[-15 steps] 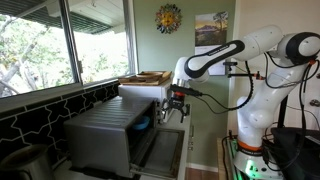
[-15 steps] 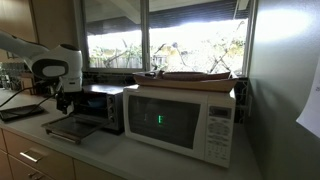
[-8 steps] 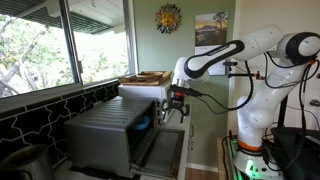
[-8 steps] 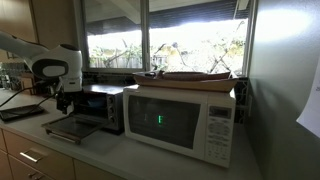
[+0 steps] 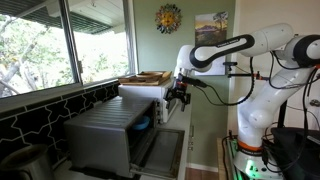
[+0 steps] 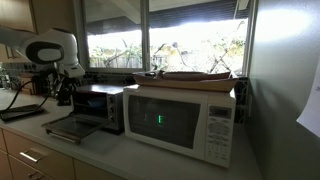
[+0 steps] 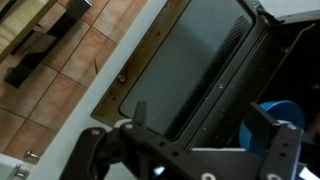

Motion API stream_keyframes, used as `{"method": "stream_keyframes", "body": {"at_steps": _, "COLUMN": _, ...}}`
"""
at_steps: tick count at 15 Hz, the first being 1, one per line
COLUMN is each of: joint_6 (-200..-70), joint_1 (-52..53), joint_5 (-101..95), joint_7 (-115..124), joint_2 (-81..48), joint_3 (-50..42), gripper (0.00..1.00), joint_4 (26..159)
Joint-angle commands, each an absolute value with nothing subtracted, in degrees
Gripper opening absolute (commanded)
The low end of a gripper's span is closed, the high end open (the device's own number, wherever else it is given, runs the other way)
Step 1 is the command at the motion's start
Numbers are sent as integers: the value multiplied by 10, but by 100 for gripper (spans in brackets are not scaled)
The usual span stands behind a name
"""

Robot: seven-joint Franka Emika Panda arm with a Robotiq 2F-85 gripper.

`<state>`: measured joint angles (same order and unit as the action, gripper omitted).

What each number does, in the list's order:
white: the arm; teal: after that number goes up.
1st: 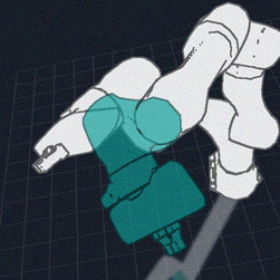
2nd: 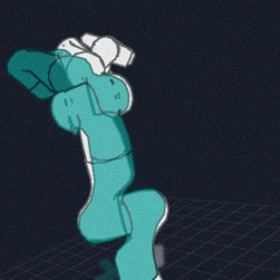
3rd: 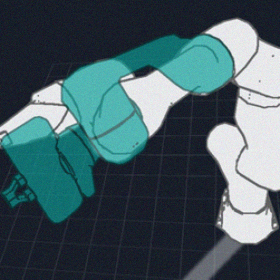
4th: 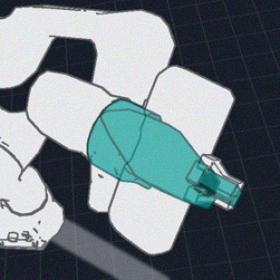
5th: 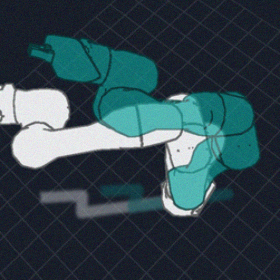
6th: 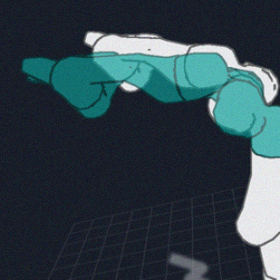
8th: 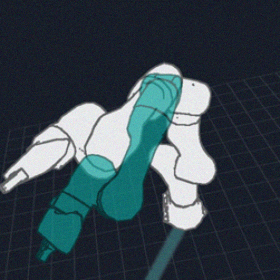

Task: Open the toaster oven then put the blue bowl inside the oven.

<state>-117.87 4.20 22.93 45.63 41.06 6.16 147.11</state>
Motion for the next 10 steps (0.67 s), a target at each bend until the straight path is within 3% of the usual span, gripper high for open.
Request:
{"method": "stream_keyframes", "body": {"at_steps": 1, "joint_6": -1128, "joint_1": 36, "joint_5": 189, "joint_7": 387, "joint_2": 457, "joint_3": 70, "gripper": 100, "joint_4": 1453}}
{"method": "stream_keyframes", "body": {"at_steps": 10, "joint_6": -1110, "joint_1": 50, "joint_5": 145, "joint_7": 206, "joint_2": 544, "joint_3": 103, "gripper": 100, "joint_4": 1437}}
